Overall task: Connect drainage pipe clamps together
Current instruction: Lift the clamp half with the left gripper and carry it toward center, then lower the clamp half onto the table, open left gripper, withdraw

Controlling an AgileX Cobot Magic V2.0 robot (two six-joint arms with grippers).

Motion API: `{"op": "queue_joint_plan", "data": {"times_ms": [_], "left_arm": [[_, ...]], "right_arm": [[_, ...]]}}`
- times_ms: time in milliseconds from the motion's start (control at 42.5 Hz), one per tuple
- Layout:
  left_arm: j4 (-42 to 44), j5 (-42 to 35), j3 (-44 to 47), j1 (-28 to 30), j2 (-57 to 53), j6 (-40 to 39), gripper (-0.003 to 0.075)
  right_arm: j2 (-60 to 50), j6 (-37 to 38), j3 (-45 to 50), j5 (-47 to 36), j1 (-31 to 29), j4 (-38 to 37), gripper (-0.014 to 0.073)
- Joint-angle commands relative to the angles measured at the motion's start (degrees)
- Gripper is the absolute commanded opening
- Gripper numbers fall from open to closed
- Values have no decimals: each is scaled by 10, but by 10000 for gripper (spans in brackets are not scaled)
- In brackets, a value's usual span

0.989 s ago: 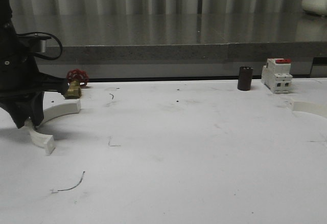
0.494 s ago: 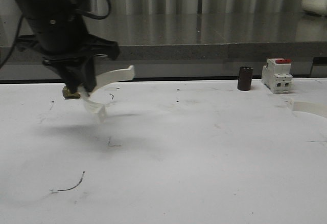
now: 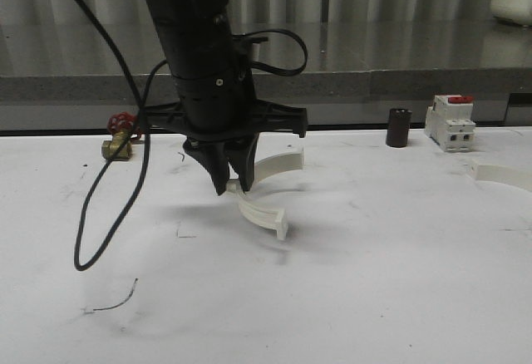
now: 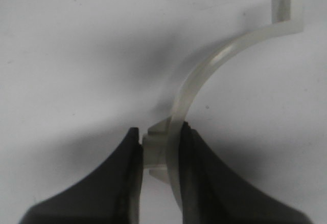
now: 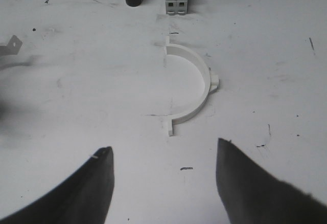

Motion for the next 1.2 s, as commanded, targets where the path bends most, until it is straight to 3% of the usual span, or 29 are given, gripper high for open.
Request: {"op": "queue_joint_plan", "data": {"times_ms": [0,471,565,753,918,1177], "left_arm": [[-1,-2,-30,-5,-20,-32,54],[1,6,-31,-1,-9,-78,57],[1,7,-31,-1,-9,-78,113],[0,5,-31,-1,-9,-78,308],[-4,3,-31,-1,-15,-75,318],[-1,40,-31,-1,-109,58,318]], "right_arm": [[2,-7,-19,-32,-2,-5,469],[2,-7,-19,-32,-2,-5,469],[2,-7,-19,-32,-2,-5,469],[2,-7,-19,-32,-2,-5,469],[2,-7,-19,-32,-2,-5,469],[2,-7,-19,-32,-2,-5,469]]}}
